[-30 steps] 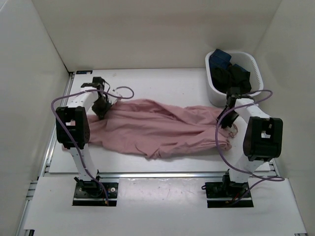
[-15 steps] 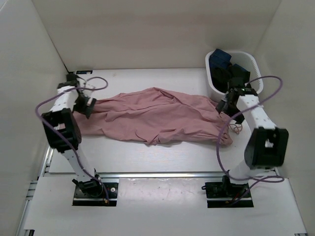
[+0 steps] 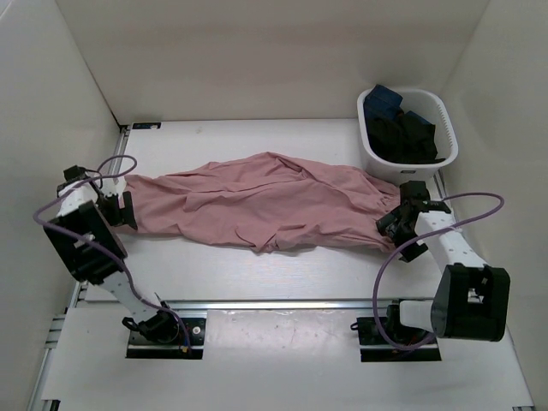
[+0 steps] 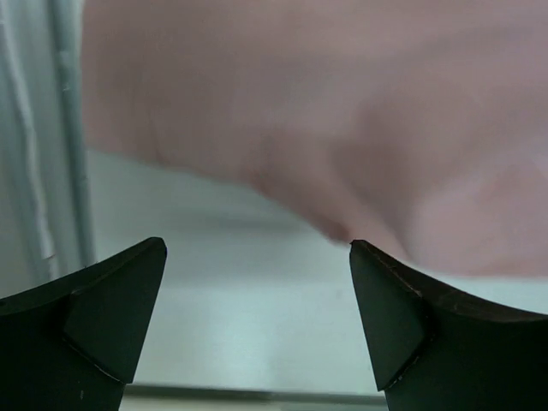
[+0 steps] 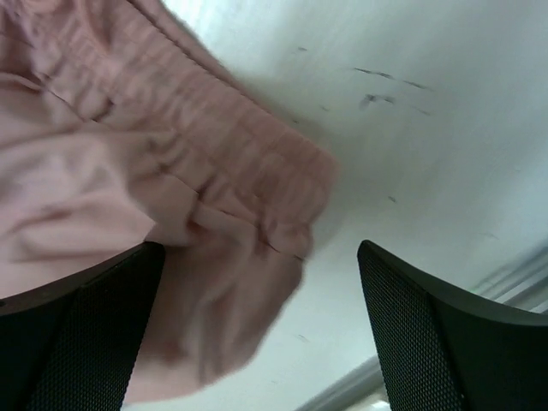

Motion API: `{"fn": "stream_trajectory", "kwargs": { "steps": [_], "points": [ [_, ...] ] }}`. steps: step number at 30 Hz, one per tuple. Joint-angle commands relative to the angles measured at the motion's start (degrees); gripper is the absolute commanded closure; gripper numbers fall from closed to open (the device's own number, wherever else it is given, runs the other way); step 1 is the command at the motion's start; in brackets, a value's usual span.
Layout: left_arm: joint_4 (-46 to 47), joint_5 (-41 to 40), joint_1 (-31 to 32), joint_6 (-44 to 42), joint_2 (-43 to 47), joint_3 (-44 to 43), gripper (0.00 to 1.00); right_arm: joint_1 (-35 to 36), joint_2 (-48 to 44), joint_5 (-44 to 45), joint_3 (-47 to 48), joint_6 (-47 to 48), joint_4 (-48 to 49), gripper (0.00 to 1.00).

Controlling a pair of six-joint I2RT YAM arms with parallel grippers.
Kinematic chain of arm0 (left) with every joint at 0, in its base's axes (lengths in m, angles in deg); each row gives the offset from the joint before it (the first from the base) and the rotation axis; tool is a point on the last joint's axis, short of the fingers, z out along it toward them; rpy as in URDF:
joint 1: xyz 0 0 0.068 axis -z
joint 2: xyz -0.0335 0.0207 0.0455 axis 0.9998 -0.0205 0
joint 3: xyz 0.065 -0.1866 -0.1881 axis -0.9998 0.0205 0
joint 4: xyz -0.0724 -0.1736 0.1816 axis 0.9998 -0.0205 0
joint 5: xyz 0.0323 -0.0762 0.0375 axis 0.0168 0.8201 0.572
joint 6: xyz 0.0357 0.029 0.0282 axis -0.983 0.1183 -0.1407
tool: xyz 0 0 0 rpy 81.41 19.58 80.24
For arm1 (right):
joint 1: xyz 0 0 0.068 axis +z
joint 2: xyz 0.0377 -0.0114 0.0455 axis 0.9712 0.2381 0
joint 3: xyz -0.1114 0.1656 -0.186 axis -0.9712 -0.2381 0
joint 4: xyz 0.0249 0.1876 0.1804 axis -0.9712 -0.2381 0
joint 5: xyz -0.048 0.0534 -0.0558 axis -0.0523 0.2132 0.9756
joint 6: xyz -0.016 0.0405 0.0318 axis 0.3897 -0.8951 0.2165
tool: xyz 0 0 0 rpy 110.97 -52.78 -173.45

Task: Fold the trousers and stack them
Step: Flatten the trousers out

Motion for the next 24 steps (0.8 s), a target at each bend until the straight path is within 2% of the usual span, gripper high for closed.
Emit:
{"fn": "stream_trajectory", "kwargs": {
  "steps": [1,2,7,8,9,10,11,12,13,14,16,19,22,24],
  "points": [
    [3.86,4.58,-1.06,3.85,-4.87,-3.74,0.0,-0.87,2.69,-4.05,-0.69,-3.39,8.88,0.02],
    [4.91,4.06,-1.06,3.86,-6.37,-3.75,0.0,-1.39,3.92,-7.19,-0.69,-2.87,9.85,0.02],
    [8.61,0.81,0.07,4.03,-10.94,-3.13,0.0,-2.63,13.24,-11.43,1.15,-2.86,9.41,0.01],
    [9.22,0.8,0.08,2.21,-11.91,-3.13,0.0,-2.63,13.86,-11.44,0.46,-3.56,10.12,0.04],
    [9.22,0.8,0.08,1.32,-13.14,-2.61,0.0,-3.33,14.47,-11.97,0.45,-3.57,10.12,0.18],
    [9.75,1.32,0.08,0.61,-13.15,-2.08,0.0,-3.33,15.18,-11.97,0.45,-4.26,10.12,0.27],
    [9.75,2.11,0.08,-0.79,-13.67,-2.08,0.16,-3.94,15.18,-11.97,0.97,-4.27,10.12,0.36],
    [9.75,2.12,0.08,-1.32,-13.68,-1.56,0.35,-4.47,15.18,-10.67,1.67,-4.27,7.95,0.58],
    [9.75,2.12,0.08,-1.94,-13.68,-1.55,0.54,-4.47,15.18,-9.26,4.38,-3.23,6.36,0.66],
    [9.75,1.6,0.08,-2.64,-13.68,-1.55,0.86,-4.47,14.4,-7.51,6.23,-1.04,4.52,0.71],
    [9.06,-0.16,0.08,-5.18,-10.87,-1.55,0.86,-5.0,12.91,-1.99,10.36,1.6,-1.46,0.83],
    [7.65,-4.64,-2.99,-10.54,-5.78,-2.68,0.86,-7.01,9.74,0.42,17.22,6.53,-7.79,0.93],
    [1.95,-5.97,-7.38,-15.73,-2.26,-7.68,0.86,-14.64,5.79,-1.5,20.4,11.19,-12.09,0.98],
    [-3.68,-5.97,-9.14,-19.15,-0.94,-9.8,0.86,-17.21,3.06,-3.17,20.4,14.43,-13.69,0.99]
  ]
}}
